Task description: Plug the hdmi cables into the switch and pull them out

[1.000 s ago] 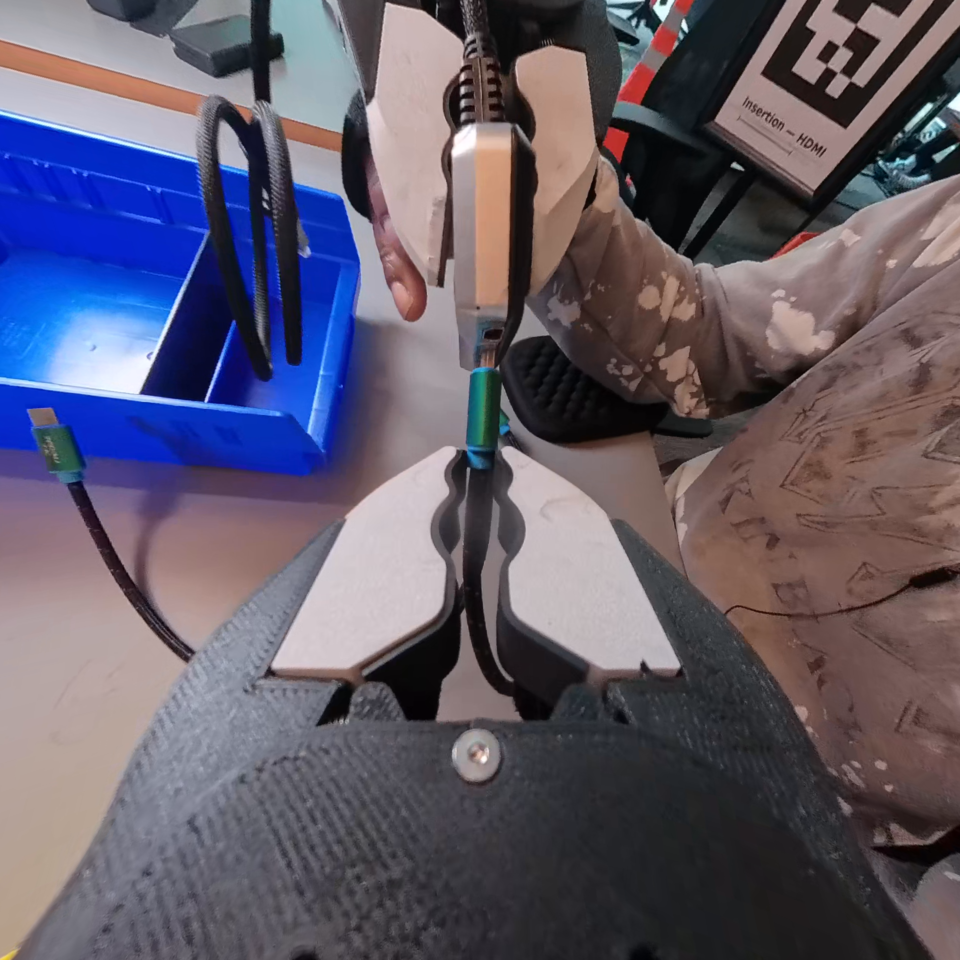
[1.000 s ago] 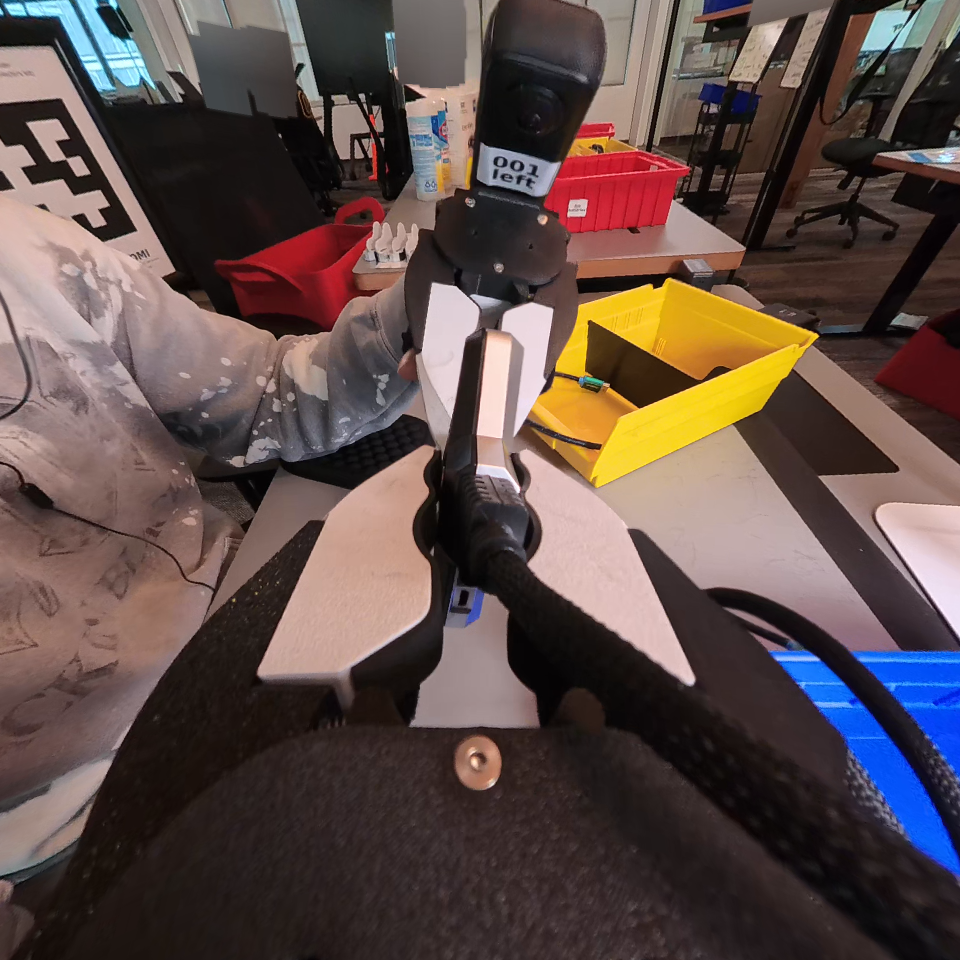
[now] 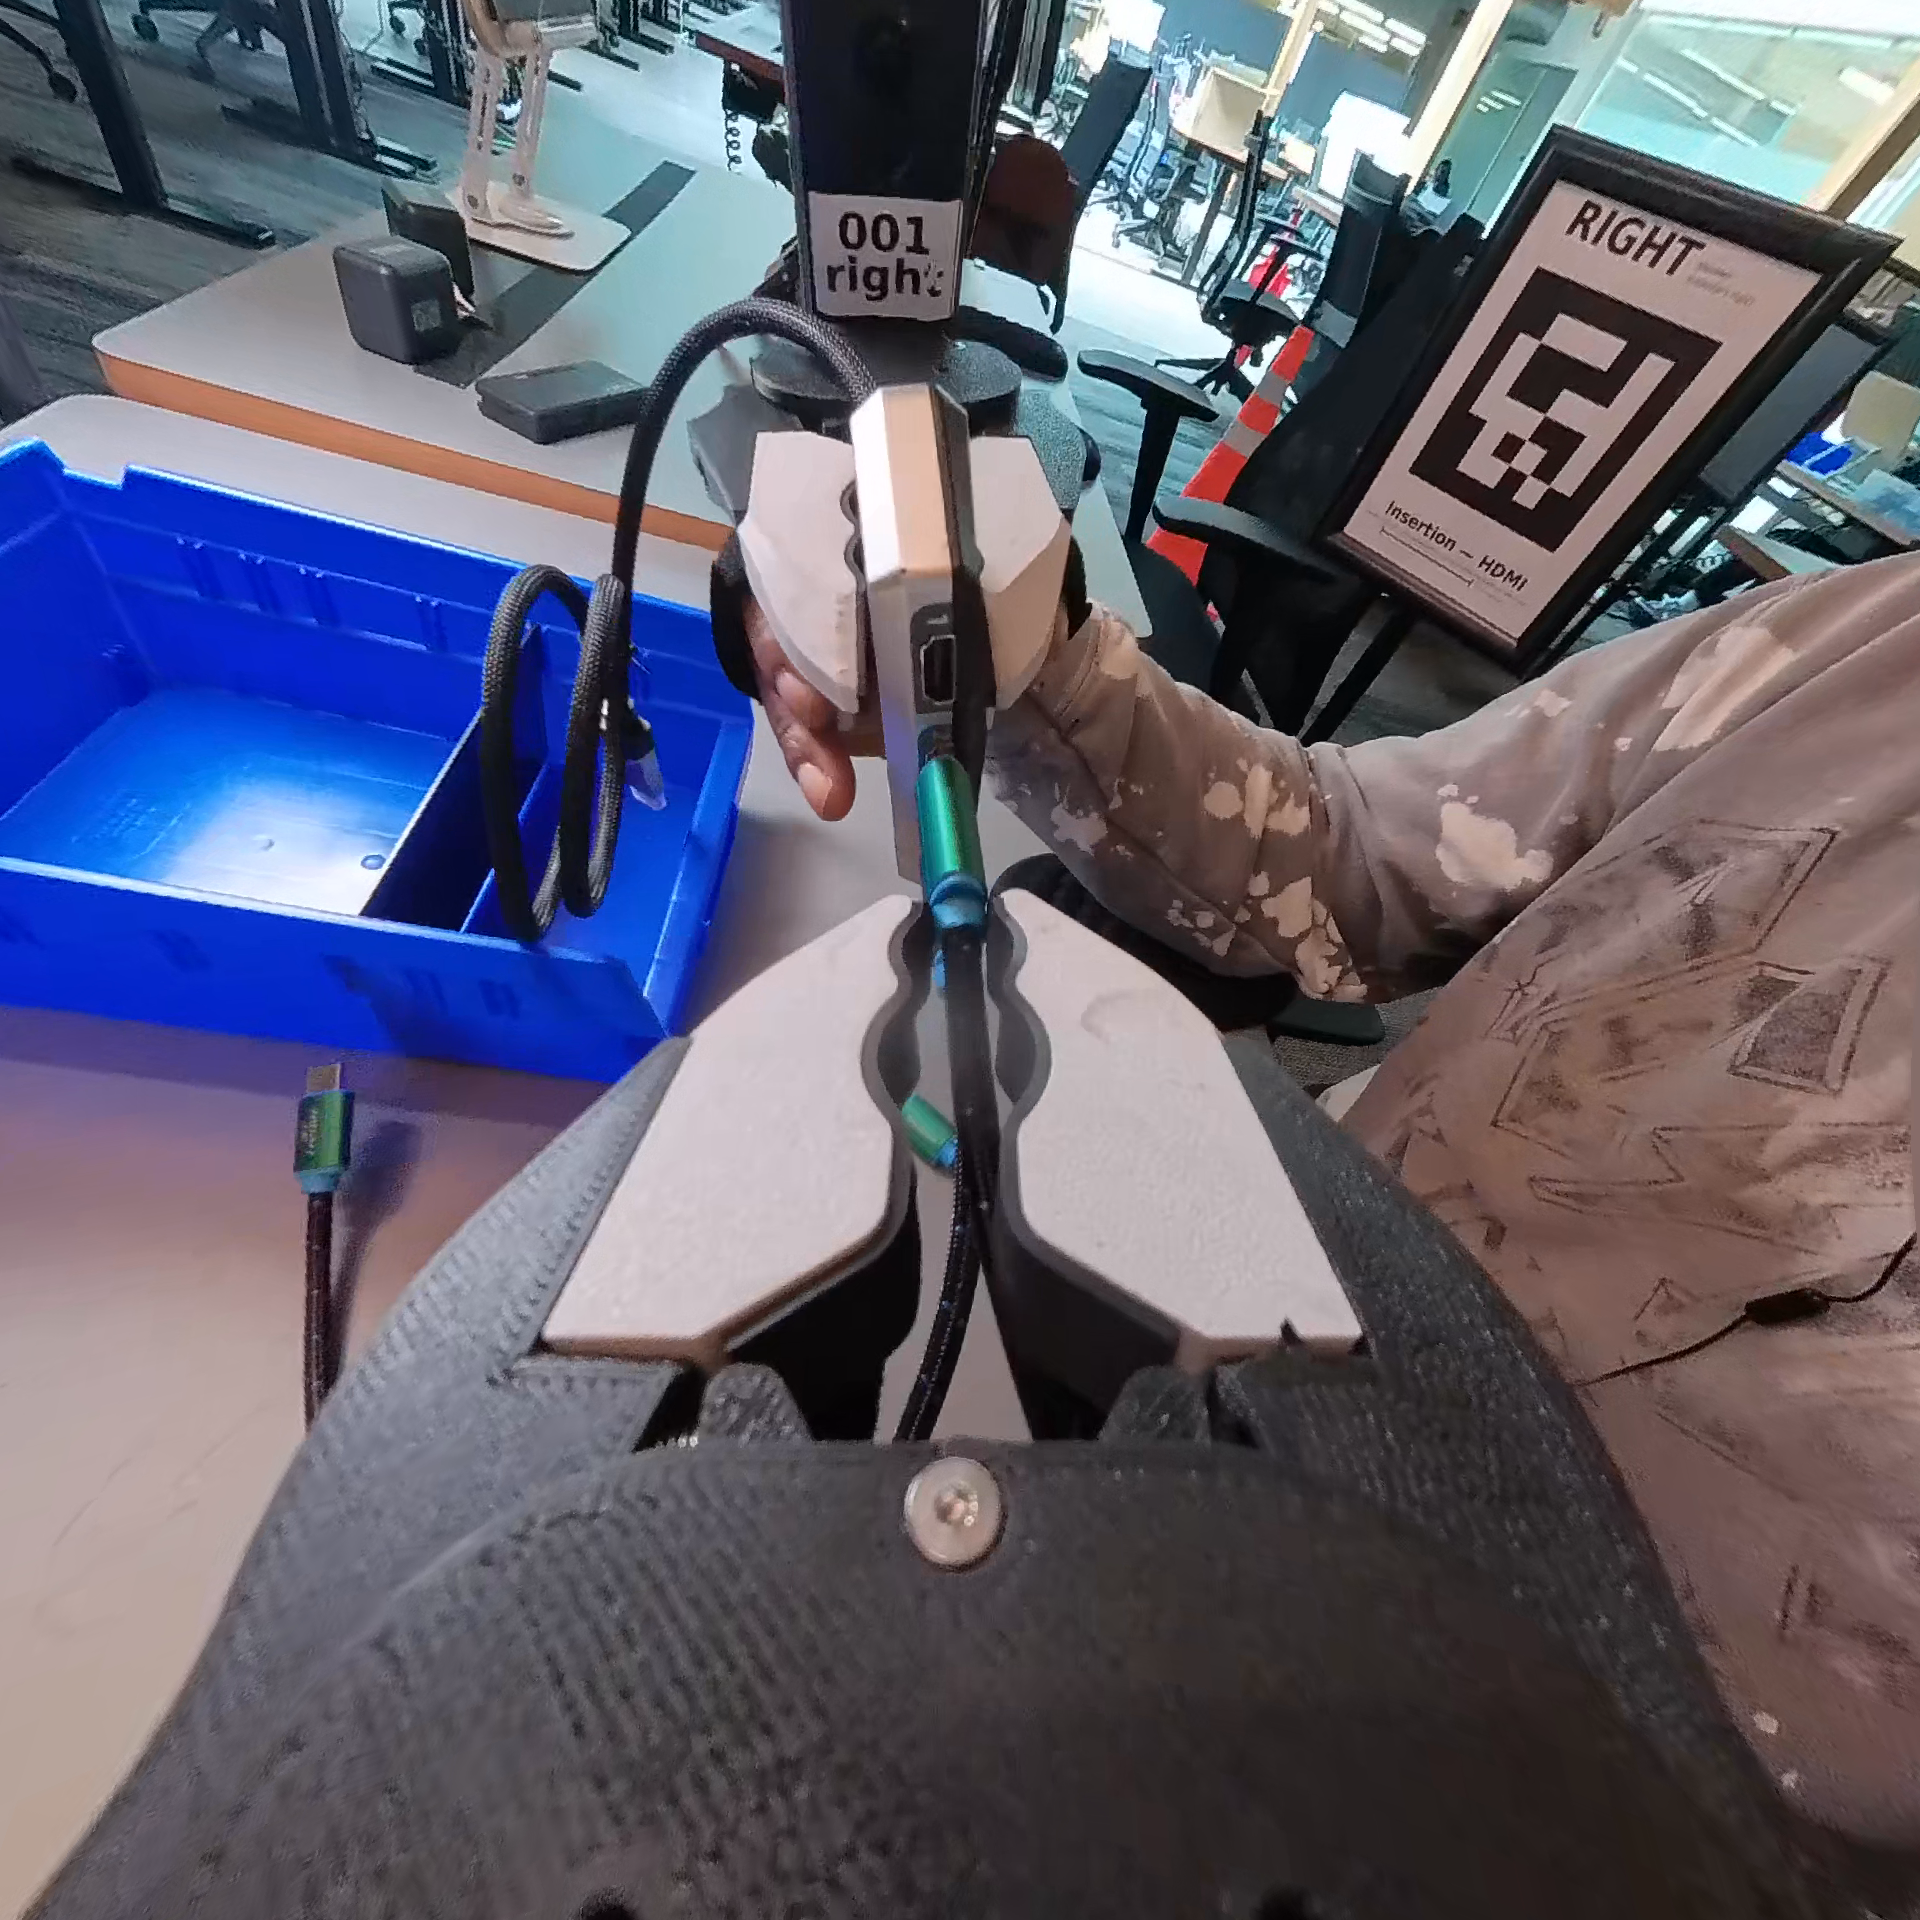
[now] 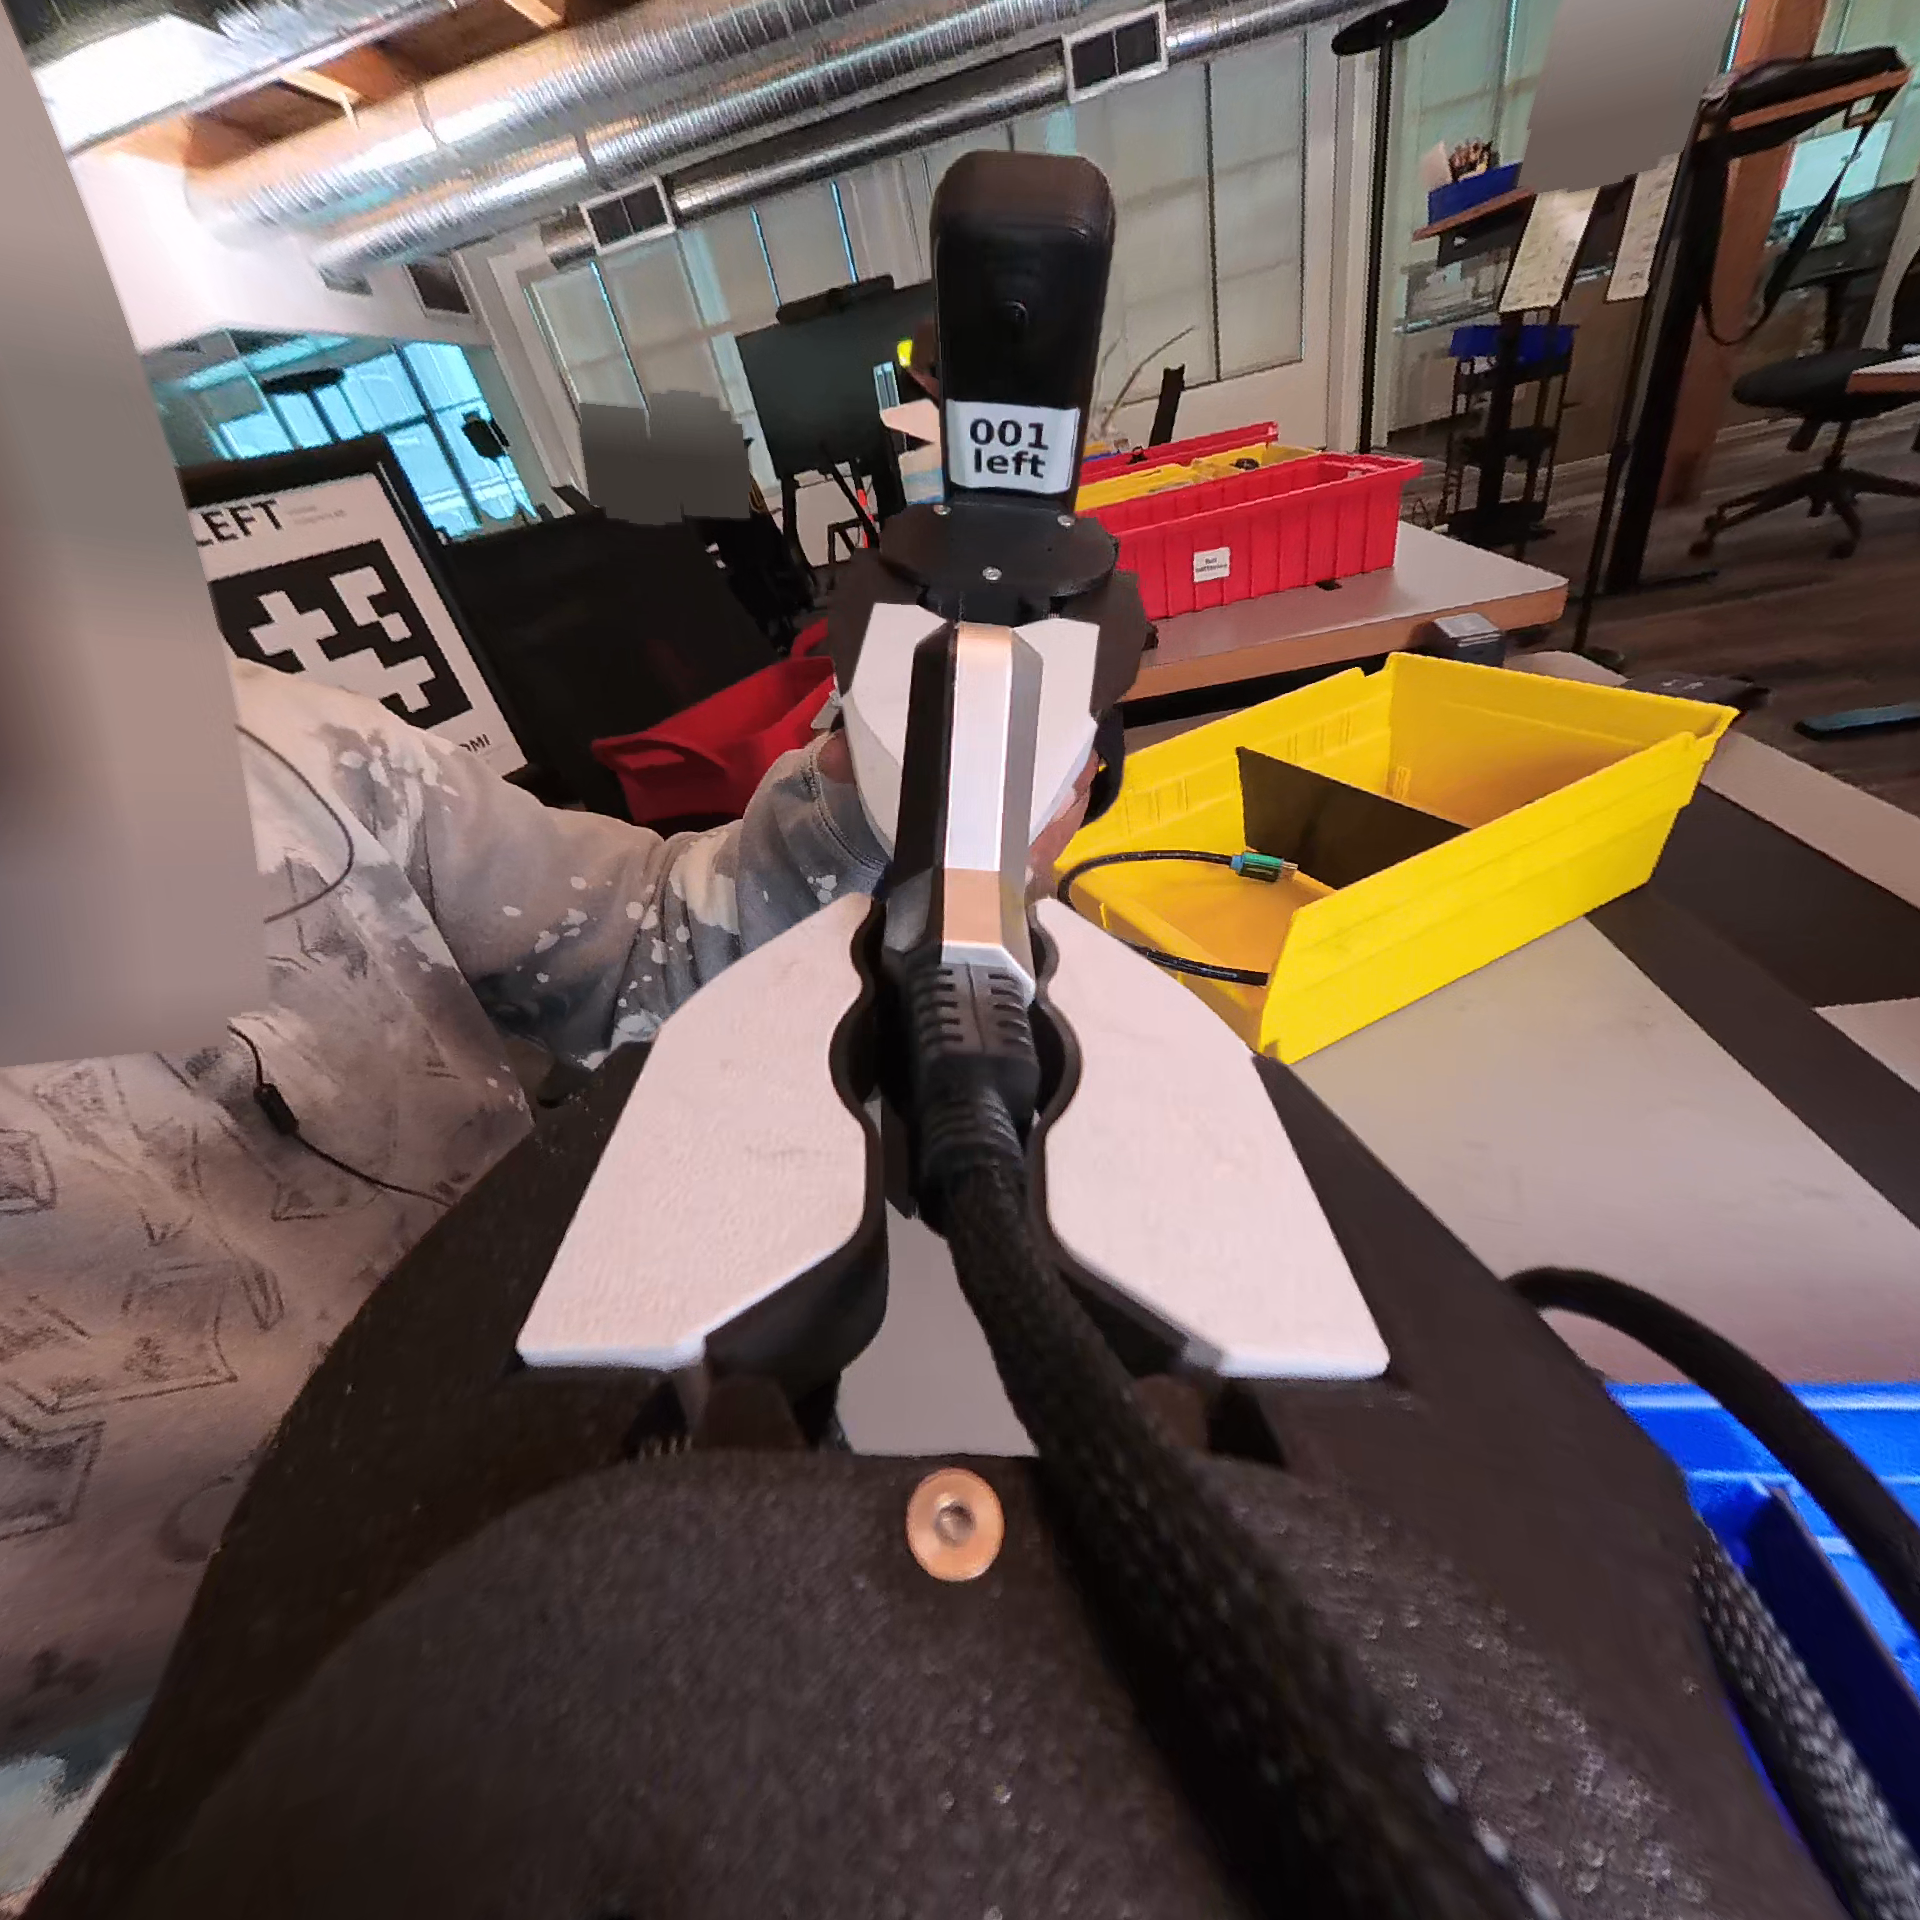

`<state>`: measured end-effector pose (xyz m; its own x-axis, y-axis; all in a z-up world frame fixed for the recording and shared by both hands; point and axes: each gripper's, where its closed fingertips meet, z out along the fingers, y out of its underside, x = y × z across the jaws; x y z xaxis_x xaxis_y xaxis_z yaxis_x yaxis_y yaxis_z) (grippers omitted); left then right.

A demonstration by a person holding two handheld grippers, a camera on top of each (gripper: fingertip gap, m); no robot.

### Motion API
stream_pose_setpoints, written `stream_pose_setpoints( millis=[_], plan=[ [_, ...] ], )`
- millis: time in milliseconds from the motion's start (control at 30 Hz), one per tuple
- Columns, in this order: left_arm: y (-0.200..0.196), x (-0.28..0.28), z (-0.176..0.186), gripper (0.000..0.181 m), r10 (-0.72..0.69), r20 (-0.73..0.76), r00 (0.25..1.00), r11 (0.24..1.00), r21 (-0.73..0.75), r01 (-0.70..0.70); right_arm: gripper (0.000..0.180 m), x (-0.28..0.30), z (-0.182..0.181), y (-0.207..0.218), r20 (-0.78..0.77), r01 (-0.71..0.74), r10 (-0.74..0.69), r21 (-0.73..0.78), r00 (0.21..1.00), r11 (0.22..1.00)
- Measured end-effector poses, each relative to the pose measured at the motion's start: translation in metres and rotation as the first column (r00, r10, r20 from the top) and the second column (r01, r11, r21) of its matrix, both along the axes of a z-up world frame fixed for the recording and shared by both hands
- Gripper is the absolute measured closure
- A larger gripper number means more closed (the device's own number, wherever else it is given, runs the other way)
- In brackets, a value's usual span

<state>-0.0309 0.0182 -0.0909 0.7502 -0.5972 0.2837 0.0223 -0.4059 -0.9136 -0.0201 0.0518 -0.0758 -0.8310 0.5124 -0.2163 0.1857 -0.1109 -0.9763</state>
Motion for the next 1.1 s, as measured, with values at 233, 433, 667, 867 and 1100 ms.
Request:
stream_pose_setpoints(
  millis=[233,433,667,867,1100],
  plan=[
    [-0.001,-0.004,-0.008,0.17,0.015,-0.026,1.0,0.999,-0.047,-0.016,0.156,-0.003,-0.007,-0.001,0.018,-0.025,0.025,-0.032,1.0,0.999],
    [-0.001,0.001,-0.011,0.17,-0.026,0.015,1.0,0.998,-0.053,0.026,0.156,0.001,-0.008,-0.002,0.01,-0.05,0.051,-0.04,0.999,0.998],
    [0.005,0.001,-0.017,0.171,-0.023,-0.014,1.0,0.999,-0.032,0.023,0.156,0.001,-0.012,0.0,0.01,-0.032,0.032,0.0,0.999,0.999],
    [0.007,-0.001,-0.02,0.171,-0.023,-0.022,0.999,1.0,-0.013,0.023,0.156,-0.002,-0.016,0.001,0.049,-0.024,0.024,-0.011,0.998,1.0],
    [0.009,-0.016,-0.013,0.17,0.053,-0.048,0.997,0.998,0.029,-0.051,0.154,-0.016,-0.012,0.002,0.082,0.102,-0.108,0.071,0.991,0.992]
  ],
)
